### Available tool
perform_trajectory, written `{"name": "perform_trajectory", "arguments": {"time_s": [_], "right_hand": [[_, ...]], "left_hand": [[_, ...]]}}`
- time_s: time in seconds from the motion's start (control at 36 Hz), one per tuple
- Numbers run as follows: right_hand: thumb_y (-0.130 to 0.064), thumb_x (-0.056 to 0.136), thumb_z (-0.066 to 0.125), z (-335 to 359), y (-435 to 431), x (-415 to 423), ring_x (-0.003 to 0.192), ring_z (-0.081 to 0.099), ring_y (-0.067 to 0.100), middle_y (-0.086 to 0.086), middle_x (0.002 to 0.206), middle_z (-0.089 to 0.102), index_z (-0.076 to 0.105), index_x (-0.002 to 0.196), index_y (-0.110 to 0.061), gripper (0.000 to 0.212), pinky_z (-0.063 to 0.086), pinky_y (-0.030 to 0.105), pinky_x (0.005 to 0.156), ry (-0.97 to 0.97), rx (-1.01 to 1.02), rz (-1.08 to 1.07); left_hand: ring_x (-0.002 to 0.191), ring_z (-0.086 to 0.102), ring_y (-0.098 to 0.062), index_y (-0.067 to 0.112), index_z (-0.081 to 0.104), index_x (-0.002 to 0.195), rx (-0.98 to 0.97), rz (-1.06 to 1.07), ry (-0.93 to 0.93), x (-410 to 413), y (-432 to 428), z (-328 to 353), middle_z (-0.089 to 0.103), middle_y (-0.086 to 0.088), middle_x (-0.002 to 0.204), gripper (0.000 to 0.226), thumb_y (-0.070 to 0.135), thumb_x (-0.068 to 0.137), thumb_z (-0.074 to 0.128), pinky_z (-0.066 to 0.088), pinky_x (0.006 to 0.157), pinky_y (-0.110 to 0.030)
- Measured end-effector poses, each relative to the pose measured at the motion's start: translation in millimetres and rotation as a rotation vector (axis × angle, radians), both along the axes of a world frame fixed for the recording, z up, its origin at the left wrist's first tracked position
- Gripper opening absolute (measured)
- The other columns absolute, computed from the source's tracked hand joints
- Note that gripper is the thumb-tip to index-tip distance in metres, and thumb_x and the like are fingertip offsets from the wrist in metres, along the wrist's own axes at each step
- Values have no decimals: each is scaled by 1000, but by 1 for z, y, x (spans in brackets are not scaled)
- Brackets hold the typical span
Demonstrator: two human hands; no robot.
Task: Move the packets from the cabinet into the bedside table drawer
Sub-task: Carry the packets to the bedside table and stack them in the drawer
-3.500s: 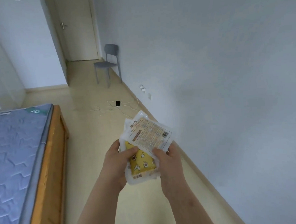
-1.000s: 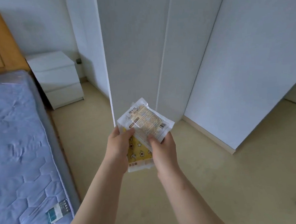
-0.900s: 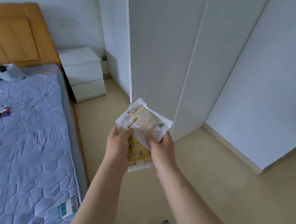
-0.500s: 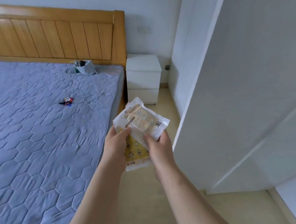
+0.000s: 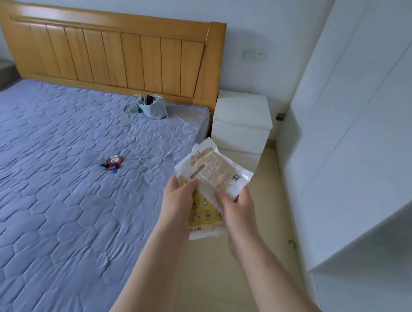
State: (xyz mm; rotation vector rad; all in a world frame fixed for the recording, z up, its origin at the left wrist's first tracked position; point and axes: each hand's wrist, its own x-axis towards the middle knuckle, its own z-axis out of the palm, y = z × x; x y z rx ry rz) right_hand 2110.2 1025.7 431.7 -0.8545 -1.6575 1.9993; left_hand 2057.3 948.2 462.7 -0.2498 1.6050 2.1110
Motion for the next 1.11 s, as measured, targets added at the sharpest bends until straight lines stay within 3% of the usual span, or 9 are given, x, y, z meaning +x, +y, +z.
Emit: {"name": "perform_trajectory", "arguments": {"time_s": [0.17, 0.33, 0.47, 0.64, 0.92, 1.03, 1.11], "right_hand": [[-5, 94, 51, -1, 47, -48, 92, 69, 16, 1, 103, 70, 56, 117, -20, 28, 57, 40, 82, 92, -85, -108], [-5, 93, 53, -2, 117, -102, 92, 68, 14, -1, 103, 69, 57, 114, -21, 27, 57, 34, 79, 19, -66, -124], [-8, 93, 55, -10, 188, -151, 83, 68, 6, -5, 97, 70, 59, 100, -29, 23, 55, 23, 66, 32, -78, -94], [-8, 94, 53, -14, 288, -212, 84, 69, 7, -3, 101, 70, 59, 113, -23, 25, 55, 21, 60, 32, -103, -98], [-10, 94, 52, -21, 428, -316, 82, 70, 9, -6, 96, 71, 59, 107, -26, 22, 56, 24, 63, -34, -123, -72], [-9, 94, 52, -34, 470, -369, 88, 69, 15, -3, 98, 69, 57, 101, -29, 22, 57, 42, 81, -80, -131, -69], [-9, 94, 51, -43, 498, -412, 90, 67, 13, -4, 101, 68, 56, 107, -28, 23, 56, 40, 82, -91, -137, -74]], "left_hand": [[71, 69, -21, 22, 63, 96, 3, -123, 12, -67, 71, -2, 72, -4, 85, 13, 13, 93, 54, 57, 61, -36], [61, 69, -15, 25, 61, 87, 30, -135, -33, -118, 136, -9, 70, -1, 79, 20, 11, 95, 51, 55, 53, -30], [65, 68, -15, 25, 62, 91, 26, -151, -35, -168, 203, -13, 71, -1, 83, 17, 12, 95, 51, 56, 51, -29], [59, 68, -12, 24, 61, 91, -9, -151, -29, -230, 304, -17, 70, 0, 81, 16, 13, 96, 51, 53, 46, -26], [72, 68, -17, 25, 61, 94, -51, -136, -63, -335, 442, -31, 70, -1, 86, 16, 14, 96, 51, 53, 52, -30], [72, 67, -18, 23, 62, 100, -75, -141, -73, -388, 485, -48, 70, -2, 87, 14, 15, 95, 52, 52, 55, -30], [74, 68, -19, 21, 61, 103, -87, -166, -61, -432, 514, -61, 70, -2, 89, 16, 11, 91, 58, 53, 55, -31]]}}
